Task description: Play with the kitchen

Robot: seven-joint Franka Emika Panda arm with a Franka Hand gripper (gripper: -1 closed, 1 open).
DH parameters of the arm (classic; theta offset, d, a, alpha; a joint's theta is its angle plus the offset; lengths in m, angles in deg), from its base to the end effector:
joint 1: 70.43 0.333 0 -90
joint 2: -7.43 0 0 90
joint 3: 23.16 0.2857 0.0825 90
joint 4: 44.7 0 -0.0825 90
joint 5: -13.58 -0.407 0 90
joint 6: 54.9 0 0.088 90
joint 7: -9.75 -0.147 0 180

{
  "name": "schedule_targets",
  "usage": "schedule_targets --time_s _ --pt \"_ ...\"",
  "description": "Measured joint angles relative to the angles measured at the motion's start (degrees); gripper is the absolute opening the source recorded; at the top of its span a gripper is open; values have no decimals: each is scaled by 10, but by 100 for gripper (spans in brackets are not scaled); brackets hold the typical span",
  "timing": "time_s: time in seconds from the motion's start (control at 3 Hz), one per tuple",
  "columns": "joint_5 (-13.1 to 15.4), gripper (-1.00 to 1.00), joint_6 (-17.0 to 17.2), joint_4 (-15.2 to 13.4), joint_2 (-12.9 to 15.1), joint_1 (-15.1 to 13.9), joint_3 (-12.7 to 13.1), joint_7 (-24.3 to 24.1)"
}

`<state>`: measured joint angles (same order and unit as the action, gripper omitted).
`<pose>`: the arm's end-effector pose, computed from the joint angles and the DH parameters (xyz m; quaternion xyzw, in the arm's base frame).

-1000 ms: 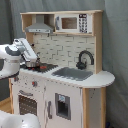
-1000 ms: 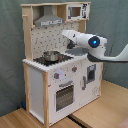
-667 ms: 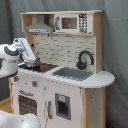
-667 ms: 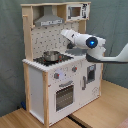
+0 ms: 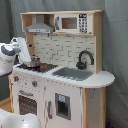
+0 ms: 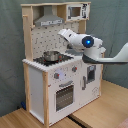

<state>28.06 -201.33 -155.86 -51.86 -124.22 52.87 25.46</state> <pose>0.4808 0.4081 0.5442 0.6331 0.4304 0.3669 0.5285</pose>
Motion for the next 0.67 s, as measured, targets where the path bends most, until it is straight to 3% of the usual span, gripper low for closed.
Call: schedule_targets --time_s 0.67 --pt "-83 100 67 58 5 -17 28 -29"
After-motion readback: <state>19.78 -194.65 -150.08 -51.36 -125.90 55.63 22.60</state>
